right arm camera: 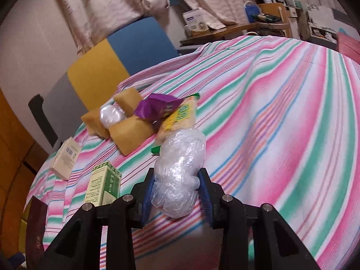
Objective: Organize objects
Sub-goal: 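Grasp the plastic bundle with the right gripper while the left grasps the medicine box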
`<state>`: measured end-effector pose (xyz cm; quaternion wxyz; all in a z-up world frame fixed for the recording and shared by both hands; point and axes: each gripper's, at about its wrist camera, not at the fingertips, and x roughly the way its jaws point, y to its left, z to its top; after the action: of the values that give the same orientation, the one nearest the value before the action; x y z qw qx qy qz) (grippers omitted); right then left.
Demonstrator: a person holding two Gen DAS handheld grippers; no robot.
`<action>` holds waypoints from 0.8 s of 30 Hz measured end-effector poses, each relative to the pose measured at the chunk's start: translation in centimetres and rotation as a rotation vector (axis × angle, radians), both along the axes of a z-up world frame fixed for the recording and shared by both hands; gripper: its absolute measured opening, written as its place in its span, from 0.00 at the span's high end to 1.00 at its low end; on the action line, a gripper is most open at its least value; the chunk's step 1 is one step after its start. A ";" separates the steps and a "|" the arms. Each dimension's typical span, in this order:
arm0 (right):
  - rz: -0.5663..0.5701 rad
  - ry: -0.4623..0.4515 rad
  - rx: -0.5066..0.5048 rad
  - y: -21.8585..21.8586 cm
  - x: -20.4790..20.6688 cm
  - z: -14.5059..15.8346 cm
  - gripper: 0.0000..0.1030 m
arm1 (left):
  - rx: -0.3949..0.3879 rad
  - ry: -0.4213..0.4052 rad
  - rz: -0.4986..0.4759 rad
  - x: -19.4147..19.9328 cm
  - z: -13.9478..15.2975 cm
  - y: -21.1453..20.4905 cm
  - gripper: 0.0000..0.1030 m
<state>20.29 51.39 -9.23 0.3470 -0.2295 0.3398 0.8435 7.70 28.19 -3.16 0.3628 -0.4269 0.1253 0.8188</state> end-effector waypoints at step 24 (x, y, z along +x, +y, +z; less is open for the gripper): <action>-0.046 0.087 -0.014 0.6 1.9 -0.8 0.64 | -0.022 0.024 -0.136 -3.4 -5.4 14.5 0.45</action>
<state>22.15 52.04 -10.03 0.3495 -0.1874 0.3658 0.8420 4.25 42.64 -8.52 0.4115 -0.4115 0.1673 0.7958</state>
